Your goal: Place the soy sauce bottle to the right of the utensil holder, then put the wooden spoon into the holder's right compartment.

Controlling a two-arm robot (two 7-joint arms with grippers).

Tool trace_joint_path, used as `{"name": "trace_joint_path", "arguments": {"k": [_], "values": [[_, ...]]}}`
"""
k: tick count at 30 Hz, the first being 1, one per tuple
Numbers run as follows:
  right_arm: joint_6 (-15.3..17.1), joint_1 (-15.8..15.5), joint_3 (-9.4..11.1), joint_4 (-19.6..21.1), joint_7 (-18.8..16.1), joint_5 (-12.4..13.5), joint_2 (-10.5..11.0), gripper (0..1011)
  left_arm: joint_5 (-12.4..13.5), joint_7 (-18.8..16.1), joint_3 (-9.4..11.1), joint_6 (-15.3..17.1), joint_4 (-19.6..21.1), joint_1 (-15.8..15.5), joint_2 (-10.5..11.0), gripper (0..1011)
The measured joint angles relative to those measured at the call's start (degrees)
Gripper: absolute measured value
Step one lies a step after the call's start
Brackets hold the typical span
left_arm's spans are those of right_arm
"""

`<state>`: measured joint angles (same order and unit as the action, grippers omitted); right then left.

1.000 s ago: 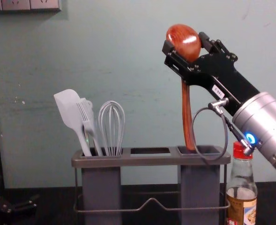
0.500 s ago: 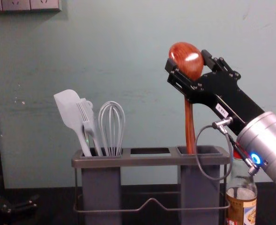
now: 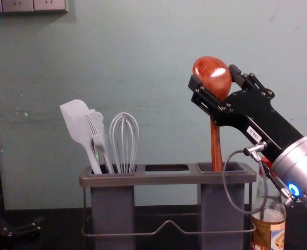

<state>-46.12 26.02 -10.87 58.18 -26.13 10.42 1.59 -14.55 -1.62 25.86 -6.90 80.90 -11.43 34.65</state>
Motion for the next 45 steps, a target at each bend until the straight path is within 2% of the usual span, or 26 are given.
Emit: {"name": "trace_joint_path", "arguments": {"k": [22, 30, 45], "values": [[0.03, -1.23, 0.37, -0.05, -0.95, 1.30, -0.19, 838, 0.00, 0.00, 0.00, 0.00, 0.00, 0.00, 0.00, 1005], [0.03, -1.38, 0.63, 0.12, -0.85, 1.28, -0.37, 997, 0.00, 0.00, 0.00, 0.00, 0.00, 0.00, 0.00, 1005], [-0.03, -1.27, 1.42, 0.39, -1.08, 2.69, -0.71, 1002, 0.00, 0.00, 0.00, 0.00, 0.00, 0.00, 0.00, 1005]]}}
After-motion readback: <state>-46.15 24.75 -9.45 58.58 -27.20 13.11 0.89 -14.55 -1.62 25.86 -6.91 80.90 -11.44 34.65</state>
